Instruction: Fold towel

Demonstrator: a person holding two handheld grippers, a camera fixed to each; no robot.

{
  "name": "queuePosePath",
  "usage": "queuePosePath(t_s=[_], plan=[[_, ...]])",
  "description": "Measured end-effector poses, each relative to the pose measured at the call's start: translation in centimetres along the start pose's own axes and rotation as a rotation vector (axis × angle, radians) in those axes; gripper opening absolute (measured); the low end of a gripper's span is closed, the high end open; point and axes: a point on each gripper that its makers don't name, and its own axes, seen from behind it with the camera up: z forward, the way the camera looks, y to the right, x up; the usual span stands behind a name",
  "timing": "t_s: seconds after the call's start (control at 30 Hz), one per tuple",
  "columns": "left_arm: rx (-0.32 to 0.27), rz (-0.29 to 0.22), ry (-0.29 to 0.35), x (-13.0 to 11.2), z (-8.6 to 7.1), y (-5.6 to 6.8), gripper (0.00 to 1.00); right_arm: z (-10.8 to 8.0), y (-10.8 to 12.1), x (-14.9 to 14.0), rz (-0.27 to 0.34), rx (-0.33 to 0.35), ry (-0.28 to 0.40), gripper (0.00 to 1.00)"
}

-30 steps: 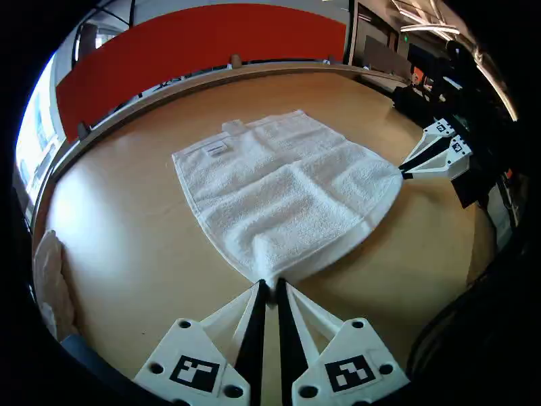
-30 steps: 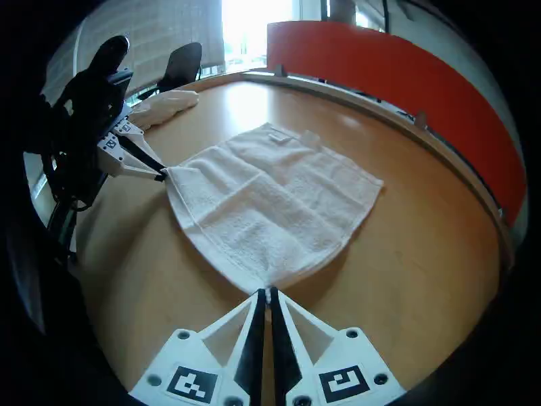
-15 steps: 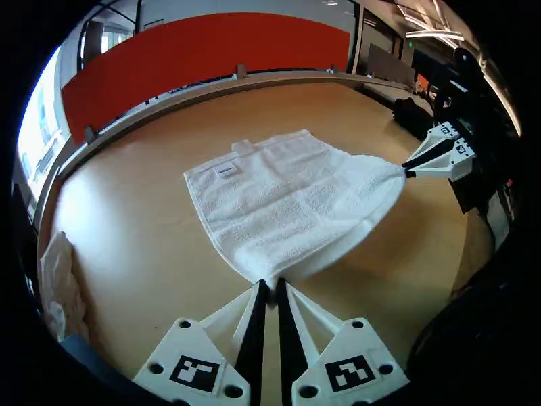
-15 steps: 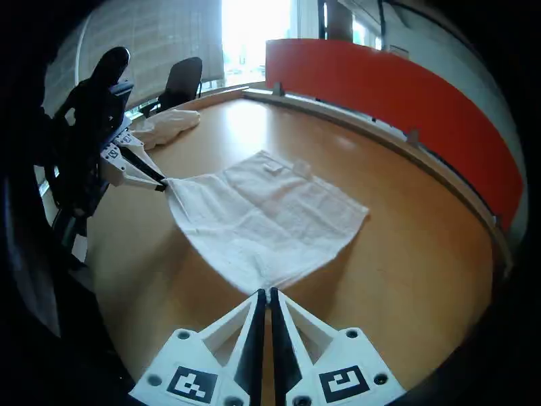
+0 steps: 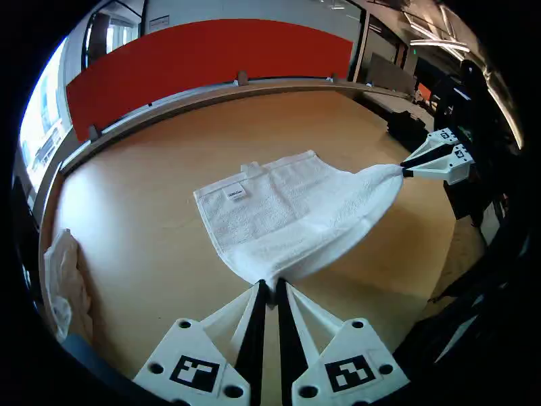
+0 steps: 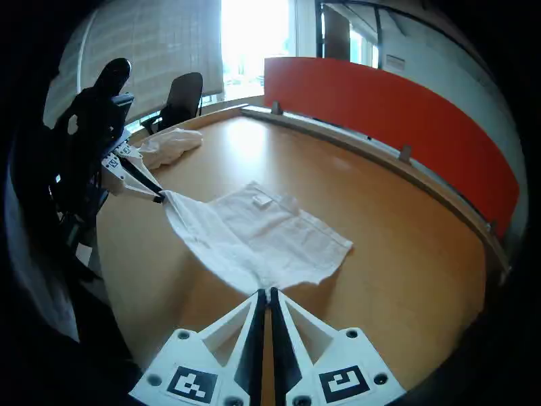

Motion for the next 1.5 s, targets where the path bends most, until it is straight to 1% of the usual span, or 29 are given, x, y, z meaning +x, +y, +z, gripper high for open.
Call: queuePosePath(t_s=[0.27, 0.37, 0.7, 0.93, 1.1, 1.27, 1.5], plan=[[-0.011, -0.013, -0.015, -0.1, -1.6, 1.0, 0.12, -1.4, -0.3, 1.1, 0.001, 0.003, 0.017, 0.05], [-0.013, -0.021, -0.018, -0.2, -1.9, 1.3, 0.12, -1.6, -0.4, 1.0, 0.001, 0.005, 0.016, 0.05], [-0.008, -0.028, -0.033, -0.4, -1.8, 1.4, 0.12, -1.4, -0.2, 0.9, -0.004, 0.006, 0.012, 0.05], [0.004, -0.026, -0.037, 0.4, -0.9, 0.7, 0.12, -0.7, 0.6, 1.3, -0.012, 0.005, 0.010, 0.05], [0.012, -0.019, -0.034, 1.6, 0.0, -0.2, 0.12, 0.3, 1.6, 1.8, -0.022, 0.007, 0.007, 0.05], [0.021, -0.016, -0.035, 2.9, 1.4, -1.3, 0.12, 1.5, 3.0, 2.6, -0.034, 0.000, 0.003, 0.05], [0.024, -0.018, -0.039, 4.3, 3.5, -2.9, 0.12, 3.4, 4.8, 3.1, -0.028, -0.009, -0.012, 0.05]])
